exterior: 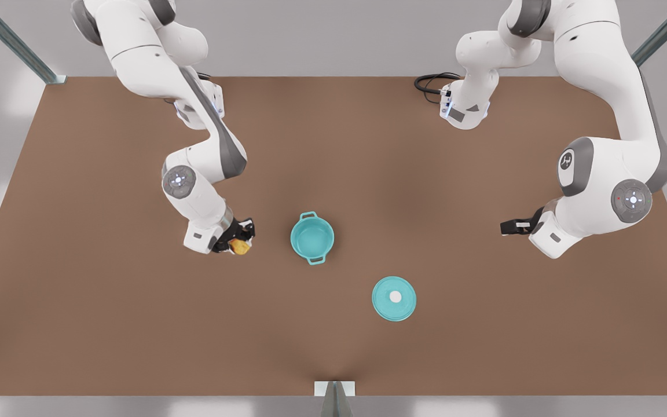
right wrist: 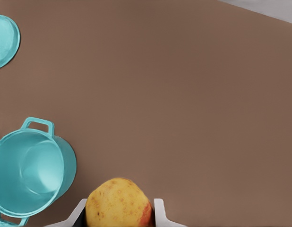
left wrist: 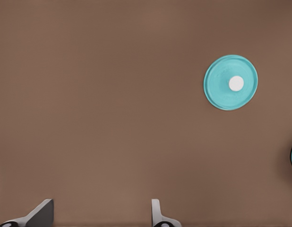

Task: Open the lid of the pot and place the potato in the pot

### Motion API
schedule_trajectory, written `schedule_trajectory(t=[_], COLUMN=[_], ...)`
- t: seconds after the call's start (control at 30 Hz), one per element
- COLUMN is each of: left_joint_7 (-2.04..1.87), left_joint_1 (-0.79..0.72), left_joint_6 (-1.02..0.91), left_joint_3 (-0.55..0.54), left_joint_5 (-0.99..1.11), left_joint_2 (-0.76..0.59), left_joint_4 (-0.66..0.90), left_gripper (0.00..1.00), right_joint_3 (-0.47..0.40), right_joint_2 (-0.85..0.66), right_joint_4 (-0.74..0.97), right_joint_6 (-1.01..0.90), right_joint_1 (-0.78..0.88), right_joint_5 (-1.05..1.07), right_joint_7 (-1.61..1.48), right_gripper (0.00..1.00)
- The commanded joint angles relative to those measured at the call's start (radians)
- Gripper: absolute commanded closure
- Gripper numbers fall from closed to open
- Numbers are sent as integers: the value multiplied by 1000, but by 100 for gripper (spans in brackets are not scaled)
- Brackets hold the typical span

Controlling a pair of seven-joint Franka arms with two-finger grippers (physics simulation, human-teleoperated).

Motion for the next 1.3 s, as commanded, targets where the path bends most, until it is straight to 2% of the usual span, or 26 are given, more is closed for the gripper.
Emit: schedule_trajectory(t=[0.0, 0.17, 0.27, 0.43, 0.9, 0.93, 0.97, 1.0, 1.1, 1.13, 1.17, 1.23, 1.27], left_joint_7=[35, 35, 35, 34, 89, 84, 83, 83, 81, 81, 81, 81, 81], left_joint_1=[0, 0, 0, -1, 0, 0, -2, -2, -2, -2, -2, -2, -2], left_joint_6=[-1, -1, -1, -1, 1, 1, 1, 1, 1, 1, 1, 1, 1], left_joint_3=[0, -3, 0, -3, -3, -3, -3, -3, -3, -3, -3, -3, -3], left_joint_5=[1, 1, 1, 1, 1, 1, 1, 2, 2, 2, 2, 2, 2], left_joint_2=[-1, 0, 0, 0, -3, -3, -3, -3, -3, -3, -1, -3, -3], left_joint_4=[0, 0, 0, 2, 9, 9, 9, 9, 9, 9, 9, 9, 9], left_gripper=[0, 0, 0, 0, 0, 0, 0, 0, 0, 0, 0, 0, 0], right_joint_3=[0, 0, -1, -1, 2, 2, 2, 2, -6, -9, -13, -35, -35], right_joint_2=[35, 176, 248, 332, 322, 322, 322, 322, 317, 274, 225, 84, 58], right_joint_4=[51, 181, 210, 253, 226, 226, 226, 226, 227, 227, 229, 230, 229], right_joint_6=[-68, -52, -2, 44, 37, 38, 38, 40, 40, 31, -57, -334, -351], right_joint_1=[43, 144, 196, 242, 273, 273, 273, 273, 262, 190, 98, -77, -159], right_joint_5=[-19, -20, -128, -128, -128, -128, -128, -128, -128, -128, -131, -292, -292], right_joint_7=[189, 297, 419, 482, 521, 521, 522, 524, 507, 412, 289, 90, -30], right_gripper=[50, 50, 50, 50, 47, 31, 11, 4, 2, 0, 0, 0, 0])
